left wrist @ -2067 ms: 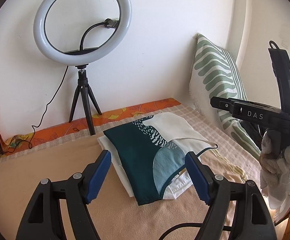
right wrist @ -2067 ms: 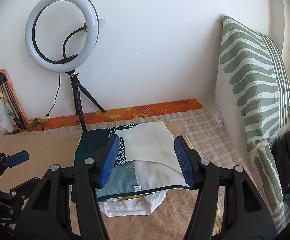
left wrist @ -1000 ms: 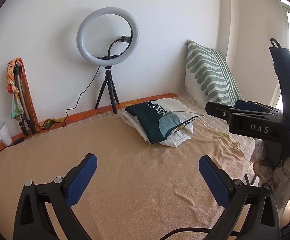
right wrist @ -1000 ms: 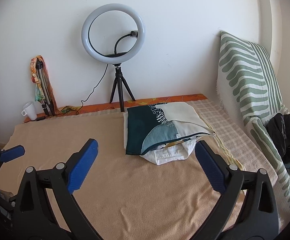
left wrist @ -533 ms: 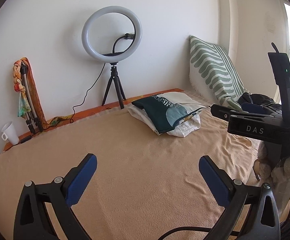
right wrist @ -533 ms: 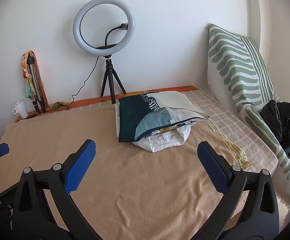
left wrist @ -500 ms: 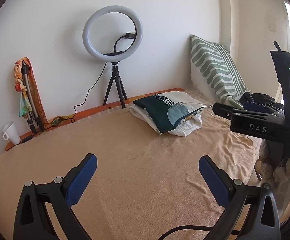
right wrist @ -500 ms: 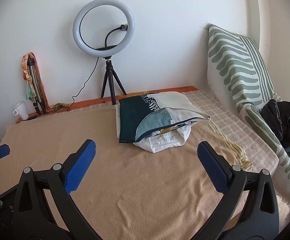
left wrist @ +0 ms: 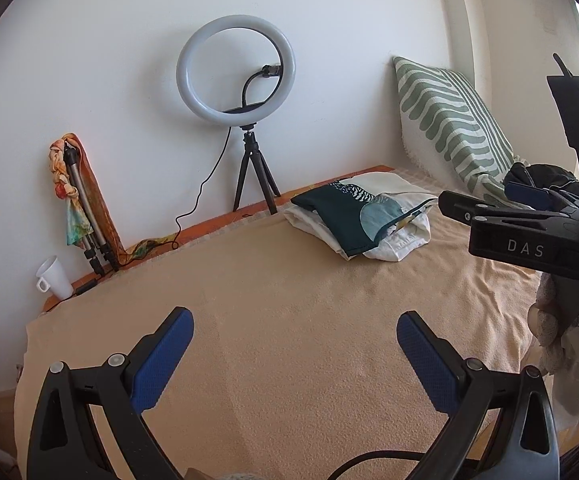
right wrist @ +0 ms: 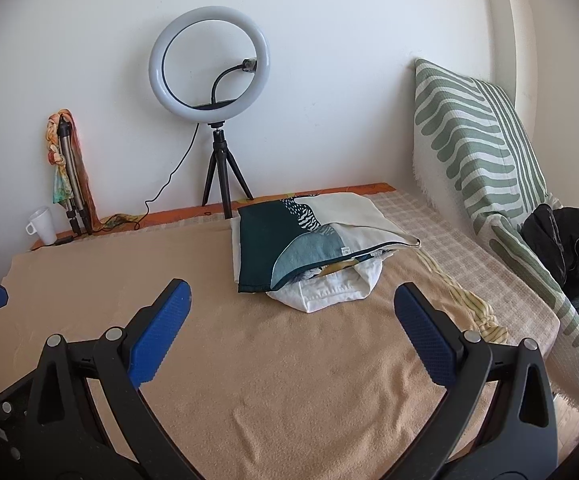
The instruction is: Fold small clothes
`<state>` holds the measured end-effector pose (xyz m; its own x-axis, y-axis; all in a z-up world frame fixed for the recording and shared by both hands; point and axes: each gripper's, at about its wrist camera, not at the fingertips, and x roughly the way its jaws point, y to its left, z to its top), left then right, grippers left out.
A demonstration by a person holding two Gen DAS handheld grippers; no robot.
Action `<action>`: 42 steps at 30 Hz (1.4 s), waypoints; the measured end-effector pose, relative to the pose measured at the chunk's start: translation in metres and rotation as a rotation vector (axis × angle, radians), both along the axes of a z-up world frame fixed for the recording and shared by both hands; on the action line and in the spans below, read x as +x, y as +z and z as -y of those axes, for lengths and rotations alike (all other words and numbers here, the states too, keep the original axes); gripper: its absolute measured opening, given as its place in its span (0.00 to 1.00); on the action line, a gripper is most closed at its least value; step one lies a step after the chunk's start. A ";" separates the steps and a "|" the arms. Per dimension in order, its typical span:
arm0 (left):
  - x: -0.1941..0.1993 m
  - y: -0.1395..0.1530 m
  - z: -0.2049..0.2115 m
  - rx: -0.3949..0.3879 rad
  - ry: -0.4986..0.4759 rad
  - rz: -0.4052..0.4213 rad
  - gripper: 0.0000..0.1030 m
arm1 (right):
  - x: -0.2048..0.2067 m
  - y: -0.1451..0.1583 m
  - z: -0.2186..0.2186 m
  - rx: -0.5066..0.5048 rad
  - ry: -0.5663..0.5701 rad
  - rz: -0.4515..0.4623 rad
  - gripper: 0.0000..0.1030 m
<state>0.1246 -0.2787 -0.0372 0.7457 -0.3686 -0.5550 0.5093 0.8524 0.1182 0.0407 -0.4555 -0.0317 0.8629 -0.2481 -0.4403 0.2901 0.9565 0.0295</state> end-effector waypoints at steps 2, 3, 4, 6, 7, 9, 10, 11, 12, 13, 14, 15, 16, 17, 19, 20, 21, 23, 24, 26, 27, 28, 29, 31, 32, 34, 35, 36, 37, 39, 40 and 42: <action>-0.002 0.000 0.001 0.008 0.001 0.010 1.00 | 0.002 -0.001 0.000 -0.002 0.008 -0.001 1.00; -0.003 0.000 0.001 0.013 0.001 0.014 1.00 | 0.004 -0.002 0.000 -0.002 0.012 -0.003 1.00; -0.003 -0.001 0.001 0.017 0.002 0.019 1.00 | 0.006 -0.003 -0.001 -0.003 0.014 -0.005 1.00; -0.004 -0.001 0.002 0.021 0.002 0.022 1.00 | 0.008 -0.005 -0.001 -0.008 0.020 -0.011 1.00; -0.004 -0.001 0.002 0.020 -0.001 0.020 1.00 | 0.009 -0.005 -0.001 -0.012 0.022 -0.014 1.00; -0.003 0.000 0.002 0.019 0.001 0.021 1.00 | 0.010 -0.006 -0.002 -0.022 0.029 -0.020 1.00; -0.003 0.000 0.001 0.019 0.001 0.021 1.00 | 0.010 -0.007 -0.002 -0.025 0.032 -0.023 1.00; -0.003 0.000 0.001 0.018 0.000 0.020 1.00 | 0.011 -0.007 -0.002 -0.026 0.034 -0.025 1.00; -0.003 -0.001 0.001 0.018 0.001 0.021 1.00 | 0.012 -0.008 -0.001 -0.025 0.035 -0.025 1.00; -0.003 -0.001 0.001 0.017 0.001 0.021 1.00 | 0.012 -0.008 -0.001 -0.022 0.035 -0.025 1.00; -0.003 -0.001 0.001 0.016 0.000 0.021 1.00 | 0.012 -0.008 -0.001 -0.018 0.035 -0.025 1.00; -0.003 0.000 0.001 0.016 -0.001 0.021 1.00 | 0.012 -0.008 -0.001 -0.014 0.035 -0.025 1.00; -0.003 0.000 0.002 0.016 -0.002 0.021 1.00 | 0.012 -0.008 -0.001 -0.011 0.034 -0.024 1.00; -0.003 0.000 0.002 0.017 -0.002 0.023 1.00 | 0.012 -0.009 0.000 -0.009 0.033 -0.025 1.00; -0.005 0.000 0.003 0.018 -0.003 0.029 1.00 | 0.012 -0.009 0.001 -0.007 0.032 -0.024 1.00; -0.005 0.000 0.003 0.019 -0.003 0.032 1.00 | 0.014 -0.009 0.001 -0.007 0.035 -0.025 1.00; -0.006 0.000 0.004 0.021 -0.002 0.035 1.00 | 0.014 -0.009 0.002 -0.006 0.034 -0.025 1.00; -0.006 0.001 0.004 0.020 -0.004 0.037 1.00 | 0.014 -0.009 0.002 -0.003 0.033 -0.025 1.00; -0.006 0.001 0.004 0.020 -0.003 0.037 1.00 | 0.013 -0.009 0.002 0.001 0.030 -0.025 1.00; -0.006 0.001 0.004 0.016 -0.004 0.036 1.00 | 0.012 -0.010 0.002 0.008 0.027 -0.026 1.00; -0.007 0.001 0.004 0.016 -0.005 0.036 1.00 | 0.013 -0.011 0.003 0.011 0.028 -0.026 1.00; -0.007 0.001 0.004 0.015 -0.005 0.037 1.00 | 0.012 -0.011 0.003 0.014 0.025 -0.026 1.00; -0.008 0.001 0.004 0.015 -0.005 0.037 1.00 | 0.011 -0.011 0.003 0.018 0.023 -0.026 1.00; -0.008 0.001 0.004 0.016 -0.004 0.040 1.00 | 0.010 -0.011 0.003 0.025 0.018 -0.023 1.00; -0.008 0.002 0.004 0.016 -0.003 0.043 1.00 | 0.009 -0.011 0.002 0.027 0.017 -0.021 1.00; -0.009 0.002 0.005 0.016 -0.002 0.044 1.00 | 0.010 -0.011 0.003 0.026 0.017 -0.021 1.00; -0.009 0.002 0.005 0.015 -0.002 0.044 1.00 | 0.010 -0.011 0.003 0.025 0.019 -0.023 1.00; -0.009 0.002 0.005 0.014 -0.004 0.044 1.00 | 0.010 -0.011 0.003 0.025 0.019 -0.023 1.00; -0.009 0.002 0.005 0.014 -0.004 0.044 1.00 | 0.010 -0.012 0.003 0.026 0.020 -0.023 1.00; -0.009 0.002 0.005 0.015 -0.003 0.044 1.00 | 0.010 -0.011 0.001 0.026 0.021 -0.024 1.00; -0.009 0.002 0.005 0.014 -0.002 0.044 1.00 | 0.010 -0.011 0.000 0.025 0.022 -0.025 1.00; -0.009 0.002 0.005 0.014 -0.003 0.044 1.00 | 0.010 -0.011 0.000 0.027 0.020 -0.024 1.00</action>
